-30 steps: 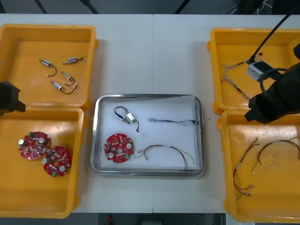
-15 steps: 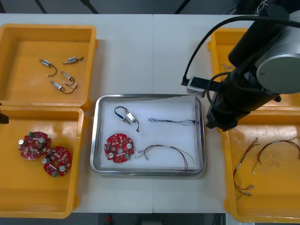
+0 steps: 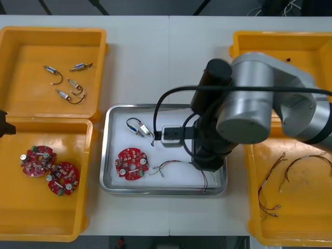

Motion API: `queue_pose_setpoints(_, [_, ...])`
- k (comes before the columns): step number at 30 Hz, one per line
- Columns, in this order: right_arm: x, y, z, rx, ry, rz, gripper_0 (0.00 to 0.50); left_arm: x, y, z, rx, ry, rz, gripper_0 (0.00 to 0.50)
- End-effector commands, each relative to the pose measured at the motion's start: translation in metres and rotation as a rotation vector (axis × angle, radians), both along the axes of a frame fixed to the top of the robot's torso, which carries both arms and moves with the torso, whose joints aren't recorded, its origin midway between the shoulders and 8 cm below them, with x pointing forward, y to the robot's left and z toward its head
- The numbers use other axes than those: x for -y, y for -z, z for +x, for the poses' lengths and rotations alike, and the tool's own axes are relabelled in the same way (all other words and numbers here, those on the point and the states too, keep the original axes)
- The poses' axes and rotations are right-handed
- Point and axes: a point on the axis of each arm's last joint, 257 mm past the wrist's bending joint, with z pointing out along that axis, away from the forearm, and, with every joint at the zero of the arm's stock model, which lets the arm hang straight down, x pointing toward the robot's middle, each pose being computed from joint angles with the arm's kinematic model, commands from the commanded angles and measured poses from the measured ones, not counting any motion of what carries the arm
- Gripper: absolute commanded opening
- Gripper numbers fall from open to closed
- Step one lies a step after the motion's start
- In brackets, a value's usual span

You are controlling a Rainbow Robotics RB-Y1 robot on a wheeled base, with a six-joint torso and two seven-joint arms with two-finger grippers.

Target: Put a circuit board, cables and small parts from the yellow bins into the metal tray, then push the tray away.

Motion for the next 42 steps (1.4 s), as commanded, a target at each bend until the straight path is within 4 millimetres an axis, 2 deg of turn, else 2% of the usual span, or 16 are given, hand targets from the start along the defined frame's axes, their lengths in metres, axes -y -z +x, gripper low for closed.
queue_pose_setpoints(1, [-0.039, 0.015, -0.019, 0.026, -0.112, -0.037, 0.500, -0.001, -0.009, -0.002, 0.010, 0.112, 0.081, 0.500])
queue_pose_setpoints(9, [-0.068, 0.042, -0.041, -0.013, -0.096, -0.052, 0.500, -0.001, -0.009, -0.002, 0.010, 0.112, 0.081, 0.500])
queue_pose_setpoints(14, [-0.078, 0.055, -0.049, -0.002, -0.081, -0.057, 0.500, -0.001, -0.009, -0.002, 0.010, 0.112, 0.081, 0.500])
queue_pose_setpoints(20, [-0.077, 0.065, -0.060, -0.034, -0.070, -0.052, 0.500, -0.001, -0.009, -0.002, 0.010, 0.112, 0.081, 0.500])
queue_pose_setpoints(28, [-0.067, 0.082, -0.061, -0.016, -0.059, -0.074, 0.500, -0.001, -0.009, -0.002, 0.010, 0.112, 0.081, 0.500])
queue_pose_setpoints(42, [-0.070, 0.099, -0.071, -0.024, -0.061, -0.053, 0.500, -0.001, -0.009, -0.002, 0.010, 0.112, 0.081, 0.500])
